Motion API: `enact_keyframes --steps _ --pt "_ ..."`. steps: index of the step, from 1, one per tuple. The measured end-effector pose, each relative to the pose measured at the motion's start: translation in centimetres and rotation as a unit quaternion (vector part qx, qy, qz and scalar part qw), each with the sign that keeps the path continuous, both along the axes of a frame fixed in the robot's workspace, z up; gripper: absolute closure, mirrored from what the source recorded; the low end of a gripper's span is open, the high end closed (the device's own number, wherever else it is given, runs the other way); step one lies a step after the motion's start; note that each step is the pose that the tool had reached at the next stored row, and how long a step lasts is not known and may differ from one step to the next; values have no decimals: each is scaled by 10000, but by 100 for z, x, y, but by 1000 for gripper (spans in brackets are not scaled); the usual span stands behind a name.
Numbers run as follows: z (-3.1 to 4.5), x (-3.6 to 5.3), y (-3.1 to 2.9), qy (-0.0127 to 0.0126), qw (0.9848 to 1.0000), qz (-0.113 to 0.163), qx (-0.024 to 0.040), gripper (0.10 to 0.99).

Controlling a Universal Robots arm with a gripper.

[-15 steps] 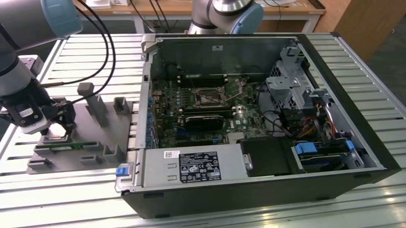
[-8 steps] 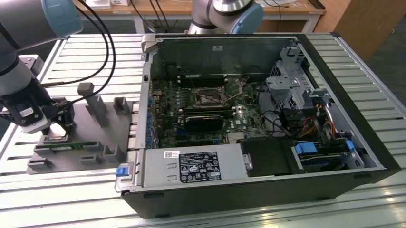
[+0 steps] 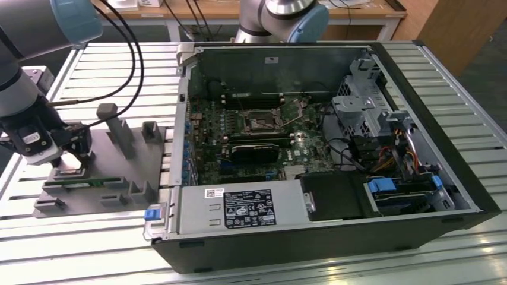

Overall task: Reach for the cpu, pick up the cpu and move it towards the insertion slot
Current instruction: 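Pick up the cpu and move it towards the insertion slot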

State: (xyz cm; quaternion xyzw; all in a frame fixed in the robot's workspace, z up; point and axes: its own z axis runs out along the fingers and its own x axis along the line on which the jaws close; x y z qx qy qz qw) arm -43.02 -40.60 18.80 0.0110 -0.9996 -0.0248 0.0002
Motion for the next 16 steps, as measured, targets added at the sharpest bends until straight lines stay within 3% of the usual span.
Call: enact_keyframes --steps 16 --pt "223 0 0 8 10000 2 33 541"
